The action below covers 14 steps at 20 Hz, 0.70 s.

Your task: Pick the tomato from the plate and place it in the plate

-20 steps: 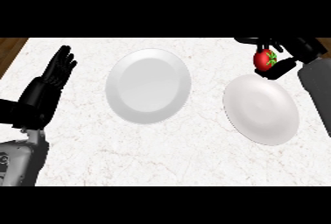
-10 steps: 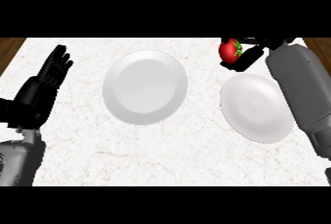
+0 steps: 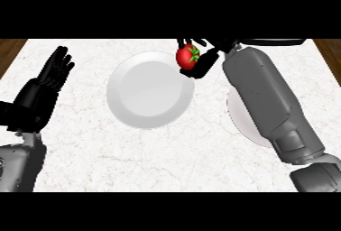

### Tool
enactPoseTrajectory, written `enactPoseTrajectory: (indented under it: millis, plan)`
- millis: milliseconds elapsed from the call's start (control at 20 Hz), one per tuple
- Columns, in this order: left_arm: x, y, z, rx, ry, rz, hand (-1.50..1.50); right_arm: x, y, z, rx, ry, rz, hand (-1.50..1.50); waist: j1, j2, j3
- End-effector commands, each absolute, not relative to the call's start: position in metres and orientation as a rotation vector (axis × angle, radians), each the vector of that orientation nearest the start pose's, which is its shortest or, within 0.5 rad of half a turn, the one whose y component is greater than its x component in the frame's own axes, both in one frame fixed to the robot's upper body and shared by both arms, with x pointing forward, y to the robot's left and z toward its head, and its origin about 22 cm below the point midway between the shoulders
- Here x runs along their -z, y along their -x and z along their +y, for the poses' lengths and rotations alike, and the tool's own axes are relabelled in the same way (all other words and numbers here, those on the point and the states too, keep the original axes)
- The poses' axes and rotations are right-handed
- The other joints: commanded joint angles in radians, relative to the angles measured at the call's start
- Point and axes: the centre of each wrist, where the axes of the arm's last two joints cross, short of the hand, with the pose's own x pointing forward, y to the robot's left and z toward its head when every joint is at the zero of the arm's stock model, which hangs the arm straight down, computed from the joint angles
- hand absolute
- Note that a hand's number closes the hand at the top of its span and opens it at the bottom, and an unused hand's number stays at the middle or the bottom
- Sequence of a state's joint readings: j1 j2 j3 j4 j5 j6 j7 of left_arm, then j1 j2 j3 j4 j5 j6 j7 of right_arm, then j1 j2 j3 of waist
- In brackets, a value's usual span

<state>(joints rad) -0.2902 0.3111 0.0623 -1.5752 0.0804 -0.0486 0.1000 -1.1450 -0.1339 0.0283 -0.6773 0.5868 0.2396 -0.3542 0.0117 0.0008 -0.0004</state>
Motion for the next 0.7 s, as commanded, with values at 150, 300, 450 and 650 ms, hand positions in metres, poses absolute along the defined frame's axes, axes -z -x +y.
enactPoseTrajectory:
  millis: [150,300,450,650]
  plan:
    - [-0.097,-0.305,0.272,0.250,-0.104,-1.755,0.00,-0.146,-0.434,-0.049,-1.244,0.147,-1.832,1.50,0.018,0.005,0.000]
    - [-0.115,-0.314,0.272,0.255,-0.108,-1.774,0.00,-0.149,-0.437,-0.039,-1.269,0.217,-1.802,1.50,0.031,0.008,0.000]
    - [-0.114,-0.308,0.246,0.281,-0.090,-1.769,0.00,-0.131,-0.435,-0.037,-1.265,0.277,-1.793,1.50,0.058,0.011,0.000]
    - [-0.096,-0.309,0.255,0.284,-0.082,-1.781,0.00,-0.107,-0.432,-0.039,-1.361,0.339,-1.748,1.50,0.076,0.019,-0.001]
